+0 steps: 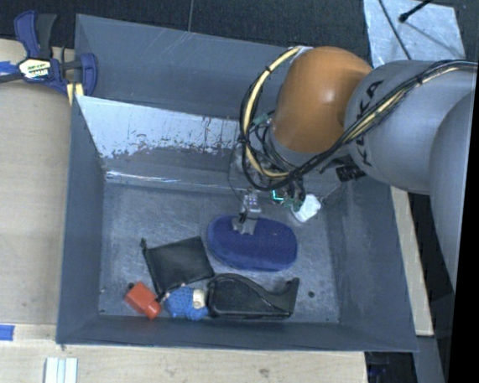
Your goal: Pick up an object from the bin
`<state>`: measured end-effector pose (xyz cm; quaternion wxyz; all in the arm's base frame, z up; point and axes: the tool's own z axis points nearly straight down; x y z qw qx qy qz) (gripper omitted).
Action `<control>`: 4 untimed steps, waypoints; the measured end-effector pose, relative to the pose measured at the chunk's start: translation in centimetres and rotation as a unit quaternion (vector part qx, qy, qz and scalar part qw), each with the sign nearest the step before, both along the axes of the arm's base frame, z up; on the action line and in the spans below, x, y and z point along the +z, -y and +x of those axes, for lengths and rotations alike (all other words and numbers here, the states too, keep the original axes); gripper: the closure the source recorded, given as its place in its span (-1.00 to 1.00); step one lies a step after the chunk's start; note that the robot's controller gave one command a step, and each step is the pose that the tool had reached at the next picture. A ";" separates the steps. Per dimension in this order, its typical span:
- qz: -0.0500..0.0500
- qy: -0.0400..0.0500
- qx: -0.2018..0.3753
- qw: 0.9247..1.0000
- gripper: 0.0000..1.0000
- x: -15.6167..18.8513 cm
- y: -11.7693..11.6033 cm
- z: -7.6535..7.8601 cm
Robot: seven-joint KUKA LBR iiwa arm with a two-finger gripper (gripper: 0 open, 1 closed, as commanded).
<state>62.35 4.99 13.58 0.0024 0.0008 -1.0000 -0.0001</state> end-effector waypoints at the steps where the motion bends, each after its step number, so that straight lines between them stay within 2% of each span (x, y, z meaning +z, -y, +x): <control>1: 0.000 0.005 0.115 0.993 -1.00 -6.5 -2.6 -4.1; 2: 0.001 0.008 0.114 0.993 1.00 -6.3 -2.6 -3.9; 3: 0.000 0.009 0.140 0.990 1.00 13.2 -3.5 -4.8; 4: 0.001 0.001 0.098 0.995 1.00 5.0 -6.7 -2.9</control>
Offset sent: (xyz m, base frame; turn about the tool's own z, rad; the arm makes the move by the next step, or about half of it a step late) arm -0.0420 0.0263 -0.0658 -0.2314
